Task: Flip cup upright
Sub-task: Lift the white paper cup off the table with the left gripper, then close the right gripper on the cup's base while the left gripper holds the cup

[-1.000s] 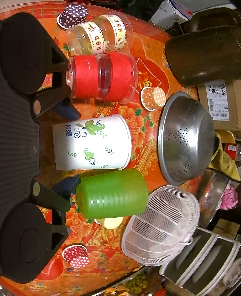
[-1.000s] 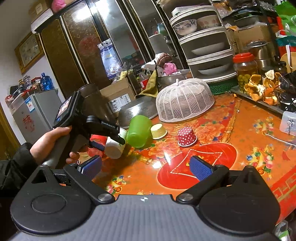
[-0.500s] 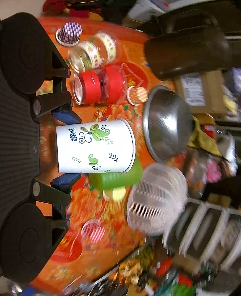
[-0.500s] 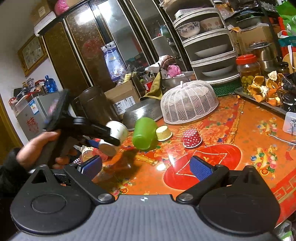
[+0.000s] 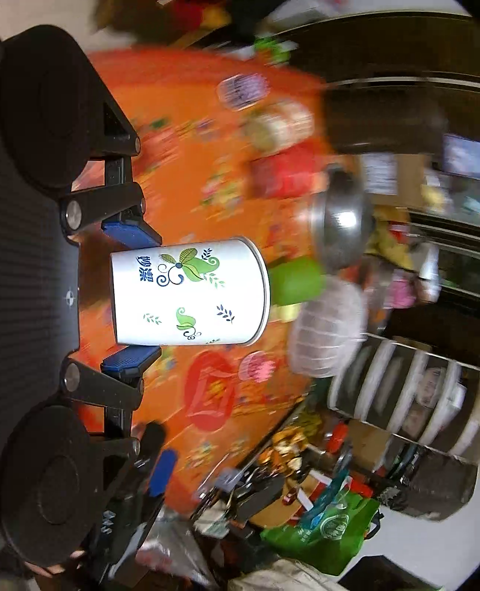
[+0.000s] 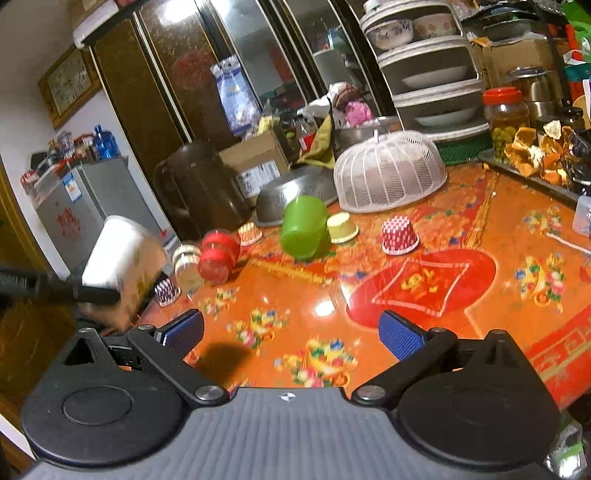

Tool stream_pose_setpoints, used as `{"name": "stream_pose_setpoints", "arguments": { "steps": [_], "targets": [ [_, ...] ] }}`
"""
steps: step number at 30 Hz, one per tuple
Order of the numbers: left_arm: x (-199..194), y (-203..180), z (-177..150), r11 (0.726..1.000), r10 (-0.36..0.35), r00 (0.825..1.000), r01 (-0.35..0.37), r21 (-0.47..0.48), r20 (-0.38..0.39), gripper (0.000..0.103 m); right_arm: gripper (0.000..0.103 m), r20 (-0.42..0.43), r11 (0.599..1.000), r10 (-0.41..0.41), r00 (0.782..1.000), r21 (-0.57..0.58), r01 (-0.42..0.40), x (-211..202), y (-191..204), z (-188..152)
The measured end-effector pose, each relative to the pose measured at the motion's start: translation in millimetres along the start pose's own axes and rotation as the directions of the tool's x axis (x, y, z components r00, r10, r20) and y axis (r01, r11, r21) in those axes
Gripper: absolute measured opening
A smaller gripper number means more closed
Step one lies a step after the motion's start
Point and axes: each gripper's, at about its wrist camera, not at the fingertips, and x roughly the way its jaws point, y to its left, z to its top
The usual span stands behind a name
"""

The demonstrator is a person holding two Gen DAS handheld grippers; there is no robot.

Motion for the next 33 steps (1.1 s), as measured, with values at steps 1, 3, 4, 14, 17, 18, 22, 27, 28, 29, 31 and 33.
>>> {"name": "stream_pose_setpoints", "arguments": {
  "steps": [1, 3, 4, 14, 17, 18, 22, 27, 28, 29, 31, 33],
  "targets": [
    [10.1, 1.5, -7.2, 1.0, -0.015, 1.0, 0.015, -0.021, -0.025, 0.06, 0.102, -0.011, 1.0, -0.001, 1.0, 0.004, 0.001, 0.9, 1.0, -1.6],
    [25.7, 2.9, -21.9, 0.998, -0.037, 0.997, 0.033, -0.062, -0.071, 0.06, 0.102, -0.043, 1.0, 0.008, 0.999, 0.016, -0.007, 3.7, 3.2, -4.5],
    [34.1, 3.5, -26.9, 0.996, -0.054, 0.995, 0.047, -0.082, -0.09, 0.06, 0.102, -0.07, 1.0, 0.013, 0.997, 0.024, -0.012, 6.3, 4.6, -5.3],
    [51.7, 2.8, -59.2, 0.984, -0.11, 0.987, 0.092, -0.15, -0.117, 0.059, 0.102, -0.323, 0.975, 0.176, 0.93, 0.186, -0.12, 37.2, 18.0, 0.7],
    [52.7, 1.7, -64.1, 0.984, -0.112, 0.988, 0.096, -0.149, -0.102, 0.059, 0.102, -0.382, 0.965, 0.199, 0.902, 0.239, -0.112, 52.6, 23.5, 2.4],
    [54.1, 3.3, -65.3, 0.981, -0.129, 0.986, 0.111, -0.161, -0.106, 0.059, 0.102, -0.398, 0.962, 0.203, 0.895, 0.253, -0.105, 57.2, 24.5, 3.1],
    [53.7, 4.7, -67.6, 0.978, -0.143, 0.985, 0.126, -0.165, -0.096, 0.059, 0.1, -0.44, 0.957, 0.213, 0.873, 0.273, -0.096, 72.2, 34.5, 6.9],
    [51.9, 8.7, -69.4, 0.975, -0.156, 0.984, 0.138, -0.175, -0.092, 0.059, 0.084, -0.476, 0.966, 0.164, 0.864, 0.253, -0.044, 86.6, 39.0, 7.5],
    [51.7, 9.4, -69.5, 0.975, -0.153, 0.984, 0.136, -0.173, -0.091, 0.059, 0.082, -0.483, 0.967, 0.155, 0.862, 0.252, -0.032, 88.8, 38.9, 7.7],
    [51.0, 10.3, -69.8, 0.975, -0.155, 0.984, 0.137, -0.175, -0.09, 0.059, 0.08, -0.488, 0.967, 0.15, 0.86, 0.254, -0.025, 90.5, 39.2, 8.4],
    [51.2, 11.9, -69.9, 0.974, -0.156, 0.984, 0.138, -0.18, -0.088, 0.059, 0.075, -0.495, 0.972, 0.131, 0.859, 0.233, -0.014, 91.5, 42.4, 8.5],
    [50.3, 13.3, -71.0, 0.973, -0.158, 0.984, 0.14, -0.184, -0.087, 0.059, 0.074, -0.499, 0.976, 0.117, 0.859, 0.219, -0.005, 94.0, 46.3, 9.8]
  ]
}}
